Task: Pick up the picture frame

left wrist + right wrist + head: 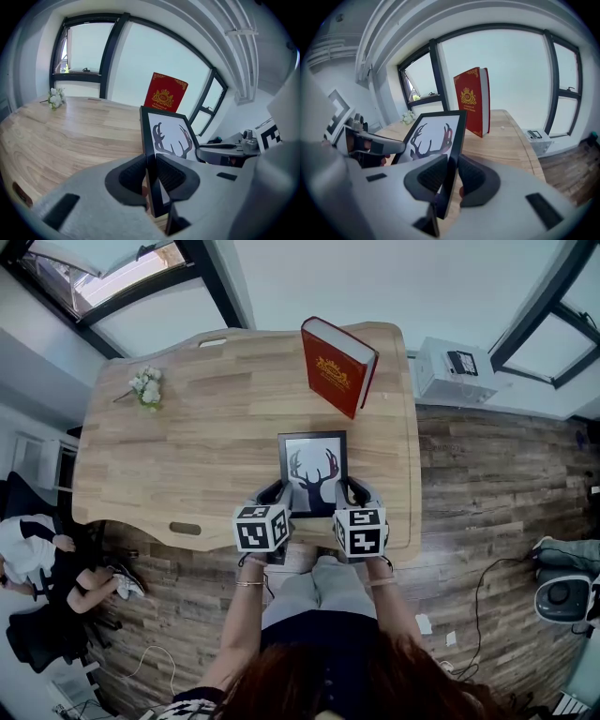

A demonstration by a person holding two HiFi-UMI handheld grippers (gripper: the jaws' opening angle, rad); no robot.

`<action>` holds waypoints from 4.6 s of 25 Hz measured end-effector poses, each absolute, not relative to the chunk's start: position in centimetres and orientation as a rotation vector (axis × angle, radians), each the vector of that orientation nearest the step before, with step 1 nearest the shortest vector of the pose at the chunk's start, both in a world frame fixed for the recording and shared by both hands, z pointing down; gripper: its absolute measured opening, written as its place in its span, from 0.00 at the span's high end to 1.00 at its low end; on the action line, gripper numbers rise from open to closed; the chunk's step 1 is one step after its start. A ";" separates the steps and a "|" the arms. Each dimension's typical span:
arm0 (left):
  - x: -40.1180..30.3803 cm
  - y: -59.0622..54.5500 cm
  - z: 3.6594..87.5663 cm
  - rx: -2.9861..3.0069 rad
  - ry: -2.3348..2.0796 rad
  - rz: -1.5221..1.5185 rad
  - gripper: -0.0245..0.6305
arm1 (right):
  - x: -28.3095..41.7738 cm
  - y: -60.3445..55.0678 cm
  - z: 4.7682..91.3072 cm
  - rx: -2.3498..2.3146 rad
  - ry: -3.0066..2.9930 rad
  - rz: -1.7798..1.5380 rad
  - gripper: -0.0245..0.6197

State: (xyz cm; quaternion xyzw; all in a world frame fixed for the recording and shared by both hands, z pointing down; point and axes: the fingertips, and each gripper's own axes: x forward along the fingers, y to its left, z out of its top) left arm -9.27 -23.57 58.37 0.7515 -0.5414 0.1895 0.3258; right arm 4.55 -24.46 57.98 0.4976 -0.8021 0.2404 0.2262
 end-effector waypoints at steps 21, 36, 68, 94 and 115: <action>-9.4 -20.1 52.4 2.117 -1.432 0.416 0.84 | 4.4 -20.4 51.6 1.480 -2.259 0.501 0.84; -10.1 -15.7 49.2 2.208 -1.427 0.368 0.84 | 3.7 -15.4 48.1 1.554 -2.277 0.409 0.84; -11.3 -7.6 43.2 2.377 -1.443 0.256 0.84 | 2.5 -6.6 42.1 1.680 -2.307 0.235 0.84; -8.8 -6.2 39.0 2.401 -1.556 0.231 0.84 | 5.1 -6.0 38.7 1.661 -2.388 0.203 0.84; -8.2 -1.3 35.6 2.420 -1.636 0.195 0.84 | 5.8 -1.5 35.4 1.646 -2.464 0.129 0.84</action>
